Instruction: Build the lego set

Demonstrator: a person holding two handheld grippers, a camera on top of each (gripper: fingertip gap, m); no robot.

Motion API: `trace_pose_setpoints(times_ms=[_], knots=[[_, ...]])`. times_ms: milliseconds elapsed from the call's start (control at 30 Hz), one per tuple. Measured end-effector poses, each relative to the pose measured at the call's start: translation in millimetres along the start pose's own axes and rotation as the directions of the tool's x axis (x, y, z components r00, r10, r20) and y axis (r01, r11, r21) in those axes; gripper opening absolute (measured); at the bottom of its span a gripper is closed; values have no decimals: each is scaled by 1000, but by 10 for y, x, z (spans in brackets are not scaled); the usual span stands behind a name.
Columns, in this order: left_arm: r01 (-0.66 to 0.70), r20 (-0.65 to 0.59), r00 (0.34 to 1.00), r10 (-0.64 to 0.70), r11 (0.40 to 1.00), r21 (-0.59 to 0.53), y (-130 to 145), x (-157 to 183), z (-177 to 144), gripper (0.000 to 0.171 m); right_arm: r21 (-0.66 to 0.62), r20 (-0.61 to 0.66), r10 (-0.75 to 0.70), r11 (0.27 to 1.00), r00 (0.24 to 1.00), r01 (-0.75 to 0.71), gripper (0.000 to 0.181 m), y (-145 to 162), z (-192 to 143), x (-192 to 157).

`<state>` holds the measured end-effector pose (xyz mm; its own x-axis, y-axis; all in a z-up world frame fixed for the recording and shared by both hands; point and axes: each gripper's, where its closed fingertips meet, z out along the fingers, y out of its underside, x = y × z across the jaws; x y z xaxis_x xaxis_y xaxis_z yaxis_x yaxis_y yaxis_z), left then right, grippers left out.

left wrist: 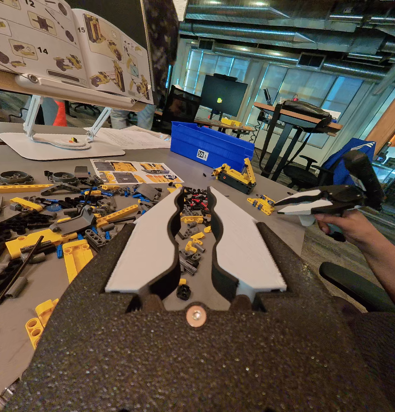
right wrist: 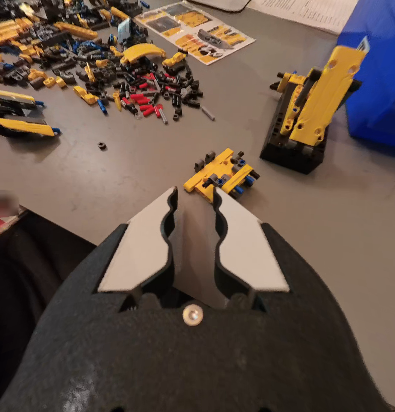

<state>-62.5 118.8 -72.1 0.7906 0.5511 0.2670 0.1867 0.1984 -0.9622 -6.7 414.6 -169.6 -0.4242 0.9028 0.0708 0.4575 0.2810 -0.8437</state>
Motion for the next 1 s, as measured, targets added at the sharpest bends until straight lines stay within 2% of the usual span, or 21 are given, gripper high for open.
trace_pose_setpoints(times_ms=[67,133,200,300,467,700,767,900,1000], knots=[[0,0,1000,0,1000,-1,1,1,2,20,44,-24,13,999,1000,-12,30,-81,-88,60],[1,1,1000,-1,1000,0,0,-2,0,19,88,-99,20,996,995,-11,32,-153,-160,193],[5,2,1000,-5,1000,2,-2,-7,-2,19,113,-124,54,993,991,-40,51,-193,-151,229],[12,1,1000,-12,1000,3,-4,-14,-3,19,74,-118,90,994,989,-81,68,-139,1,171],[12,1,1000,-12,1000,7,-9,-14,-9,20,5,-174,46,999,984,-46,69,-37,150,180],[16,-2,1000,-16,1000,8,-11,-13,-10,20,-9,-259,123,992,958,-130,69,102,-16,566],[18,-2,1000,-18,1000,9,-12,-16,-10,20,1,-243,146,989,959,-150,69,115,-52,584],[23,-1,1000,-23,1000,9,-11,-20,-10,20,-25,-107,214,976,971,-218,68,128,-34,371],[25,0,1000,-25,1000,9,-12,-24,-9,19,-71,-104,189,978,977,-196,68,164,22,289]])
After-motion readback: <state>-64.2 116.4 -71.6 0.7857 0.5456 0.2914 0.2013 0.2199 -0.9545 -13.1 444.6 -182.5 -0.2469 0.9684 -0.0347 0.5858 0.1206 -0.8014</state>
